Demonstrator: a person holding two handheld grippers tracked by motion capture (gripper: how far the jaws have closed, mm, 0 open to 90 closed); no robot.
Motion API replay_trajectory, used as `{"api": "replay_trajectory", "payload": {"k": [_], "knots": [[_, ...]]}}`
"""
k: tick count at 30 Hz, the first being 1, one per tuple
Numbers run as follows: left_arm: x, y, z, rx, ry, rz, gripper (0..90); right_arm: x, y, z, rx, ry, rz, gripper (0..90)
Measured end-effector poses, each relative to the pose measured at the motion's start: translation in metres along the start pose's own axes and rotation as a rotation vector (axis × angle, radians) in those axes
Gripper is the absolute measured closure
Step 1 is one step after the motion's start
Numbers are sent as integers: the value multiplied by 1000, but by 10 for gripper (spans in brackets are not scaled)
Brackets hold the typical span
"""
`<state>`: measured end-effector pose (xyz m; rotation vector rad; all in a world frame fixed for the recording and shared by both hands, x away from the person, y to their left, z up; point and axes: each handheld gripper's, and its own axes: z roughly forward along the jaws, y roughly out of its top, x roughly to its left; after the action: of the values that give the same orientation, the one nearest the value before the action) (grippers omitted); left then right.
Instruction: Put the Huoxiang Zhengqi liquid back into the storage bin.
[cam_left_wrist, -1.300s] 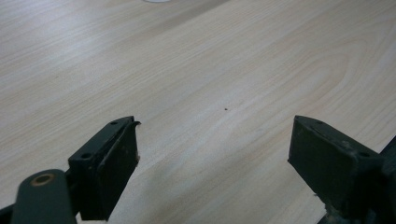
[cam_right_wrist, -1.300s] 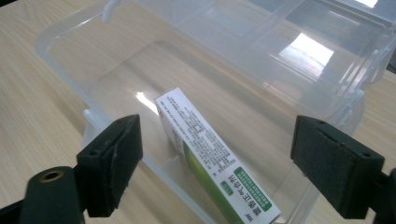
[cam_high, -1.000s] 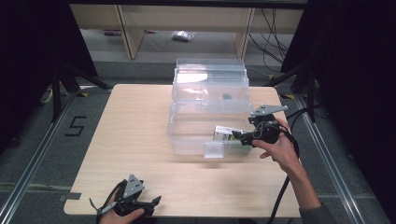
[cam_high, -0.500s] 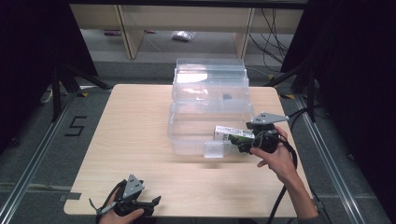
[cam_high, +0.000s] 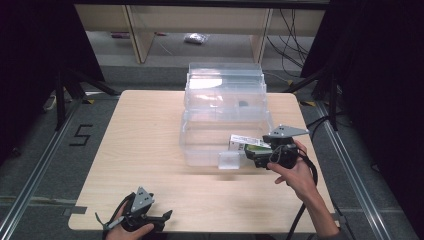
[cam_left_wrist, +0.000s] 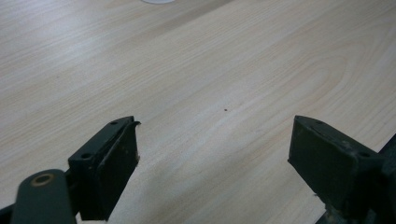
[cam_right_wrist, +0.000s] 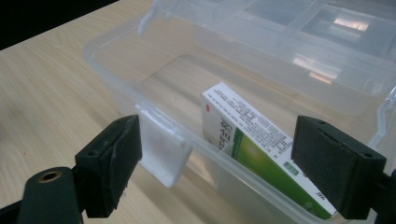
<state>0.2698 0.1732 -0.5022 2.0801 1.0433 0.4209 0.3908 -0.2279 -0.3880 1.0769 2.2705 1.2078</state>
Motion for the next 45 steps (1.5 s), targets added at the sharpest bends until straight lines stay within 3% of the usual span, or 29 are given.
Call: {"api": "replay_trajectory", "payload": {"k": [1,3,4,5,8,12,14,16,19,20,21,23,24,25,27,28,29,31,32,38,39,41,42,43,45], "knots": [[0,0,0,-3,-1,2,151,-1,-1,1,-9,8,-20,177],[0,0,0,-2,-2,2,151,3,-4,-1,10,11,2,186],[0,0,0,0,1,1,151,2,-5,-1,11,8,-18,186],[0,0,0,0,1,-1,151,5,-6,-2,10,12,20,187],[0,0,0,-1,2,-1,151,9,-10,-3,-10,22,13,184],[0,0,0,-2,3,-1,151,13,-17,-3,5,27,-21,177],[0,0,0,-2,3,-1,151,18,-22,-2,5,38,8,188],[0,0,0,-3,3,-1,151,19,-26,-1,-11,23,2,200],[0,0,0,0,7,-1,151,21,-30,2,-18,39,9,199],[0,0,0,1,8,-1,151,20,-31,2,-14,29,-11,199],[0,0,0,2,7,0,151,23,-33,2,4,39,23,196],[0,0,0,2,6,0,150,24,-36,4,-4,44,2,194],[0,0,0,2,7,-1,151,27,-37,3,15,50,35,194],[0,0,0,1,7,-1,151,25,-39,4,-1,47,-3,192],[0,0,0,-2,4,-1,151,28,-41,4,14,59,23,189],[0,0,0,-2,4,-1,151,27,-43,5,4,51,2,189],[0,0,0,-2,3,0,151,30,-45,5,14,57,36,189],[0,0,0,2,4,1,151,29,-48,7,15,56,4,196],[-1,0,0,0,5,0,150,31,-50,7,21,54,27,199],[0,0,0,-2,3,0,151,33,-61,11,27,65,14,199],[0,0,0,-2,2,0,151,36,-62,10,43,60,45,199],[-1,0,0,1,5,1,151,35,-65,10,42,62,23,199],[-1,0,0,2,4,2,151,37,-66,9,52,69,52,199],[-1,0,0,2,4,3,151,36,-67,10,41,79,24,199],[-1,0,0,2,4,1,151,37,-70,9,38,67,23,198]]}}
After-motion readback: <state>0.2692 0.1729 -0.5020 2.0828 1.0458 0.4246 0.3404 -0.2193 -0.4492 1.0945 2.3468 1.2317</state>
